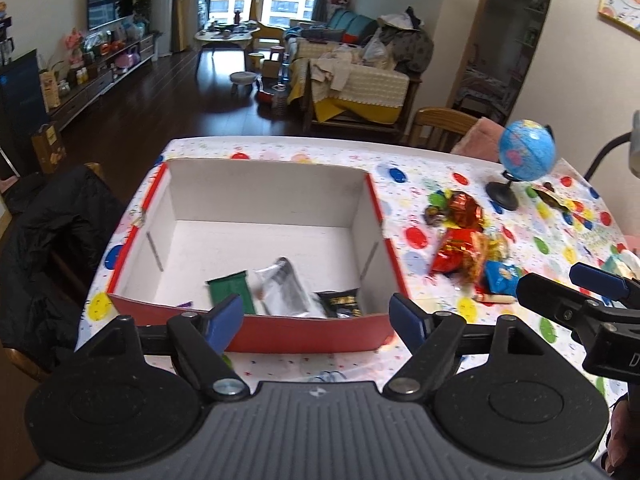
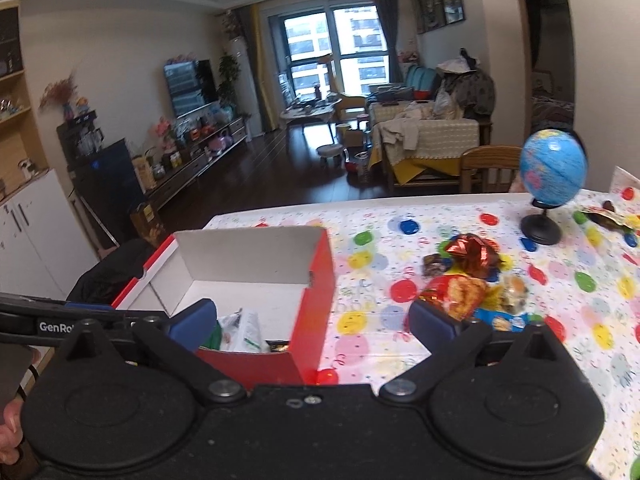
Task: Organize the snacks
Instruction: 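Withdraw both tools from the box toward the remaining snacks, then grasp the red chip bag with the left tool while the right tool grasps the blue cookie packet, then carry the red chip bag and blue cookie packet over the box with both tools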
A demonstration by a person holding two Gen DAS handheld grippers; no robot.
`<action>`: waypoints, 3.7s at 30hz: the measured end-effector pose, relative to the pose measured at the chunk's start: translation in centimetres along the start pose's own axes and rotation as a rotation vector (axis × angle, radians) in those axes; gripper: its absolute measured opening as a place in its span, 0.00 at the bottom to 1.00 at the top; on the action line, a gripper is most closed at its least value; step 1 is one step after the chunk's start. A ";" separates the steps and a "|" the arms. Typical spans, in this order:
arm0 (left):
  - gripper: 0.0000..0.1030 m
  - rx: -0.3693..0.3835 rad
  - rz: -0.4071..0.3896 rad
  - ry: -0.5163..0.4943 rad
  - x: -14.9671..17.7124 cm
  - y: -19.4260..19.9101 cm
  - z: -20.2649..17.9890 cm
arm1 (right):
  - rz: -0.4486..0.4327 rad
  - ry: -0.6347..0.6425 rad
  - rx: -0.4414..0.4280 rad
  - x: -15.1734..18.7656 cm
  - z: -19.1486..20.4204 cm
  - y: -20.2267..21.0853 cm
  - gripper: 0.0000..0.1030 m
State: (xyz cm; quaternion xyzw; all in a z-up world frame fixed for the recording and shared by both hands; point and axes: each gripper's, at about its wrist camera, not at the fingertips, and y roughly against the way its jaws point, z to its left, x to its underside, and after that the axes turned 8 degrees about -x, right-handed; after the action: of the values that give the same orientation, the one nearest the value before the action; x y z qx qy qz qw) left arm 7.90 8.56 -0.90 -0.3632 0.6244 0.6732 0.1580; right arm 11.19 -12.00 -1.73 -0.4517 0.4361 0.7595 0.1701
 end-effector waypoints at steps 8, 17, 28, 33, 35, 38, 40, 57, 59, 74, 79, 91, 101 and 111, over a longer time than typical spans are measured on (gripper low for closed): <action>0.84 0.050 0.022 -0.033 -0.1 -0.2 -3.5 | -0.028 -0.037 0.051 0.7 -3.3 2.2 1.00; 0.91 0.085 0.043 -0.062 -0.9 -2.9 -9.2 | -0.042 -0.060 0.081 1.1 -8.7 2.8 1.00; 0.95 0.080 0.080 -0.099 -2.0 -7.7 -16.2 | -0.035 -0.052 0.118 1.2 -16.4 1.8 1.00; 0.95 0.052 0.078 -0.112 -2.6 -9.5 -18.7 | 0.015 -0.018 0.141 1.1 -19.0 0.8 1.00; 0.95 0.039 0.089 -0.112 -2.9 -10.5 -19.4 | 0.030 -0.023 0.132 1.1 -20.1 0.3 1.00; 0.95 0.031 0.098 -0.129 -3.2 -11.9 -20.4 | 0.066 -0.021 0.121 1.1 -21.6 -1.0 1.00; 0.95 0.030 0.116 -0.141 -3.2 -12.9 -21.1 | 0.090 -0.016 0.108 1.3 -22.3 -1.9 0.99; 0.95 0.025 0.222 -0.226 -5.2 -20.9 -25.3 | 0.274 0.106 -0.034 2.3 -24.4 -9.9 0.94; 0.95 0.027 0.250 -0.233 -5.1 -21.9 -25.6 | 0.284 0.098 -0.041 2.5 -24.4 -10.6 0.94; 0.90 0.063 0.322 -0.228 -5.0 -25.8 -25.8 | 0.338 -0.021 -0.054 3.3 -25.0 -13.7 0.90; 0.87 0.065 0.315 -0.236 -5.0 -25.8 -25.9 | 0.341 -0.013 -0.038 3.7 -25.0 -13.7 0.85; 0.76 0.064 0.290 -0.226 -4.9 -24.8 -25.5 | 0.296 -0.048 -0.030 3.4 -25.1 -12.1 0.60; 0.76 0.062 0.253 -0.192 -5.0 -21.6 -24.8 | 0.252 -0.047 -0.018 2.6 -24.9 -9.6 0.59; 0.76 0.054 0.194 -0.164 -5.2 -16.6 -23.2 | 0.183 -0.024 -0.022 0.8 -22.6 -6.1 0.59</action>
State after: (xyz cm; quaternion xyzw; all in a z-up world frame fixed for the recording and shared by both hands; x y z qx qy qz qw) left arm 29.33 -9.53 -8.36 -0.2405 0.6596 0.6957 0.1522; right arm 26.88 -27.14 -10.33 -0.4028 0.4648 0.7821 0.1003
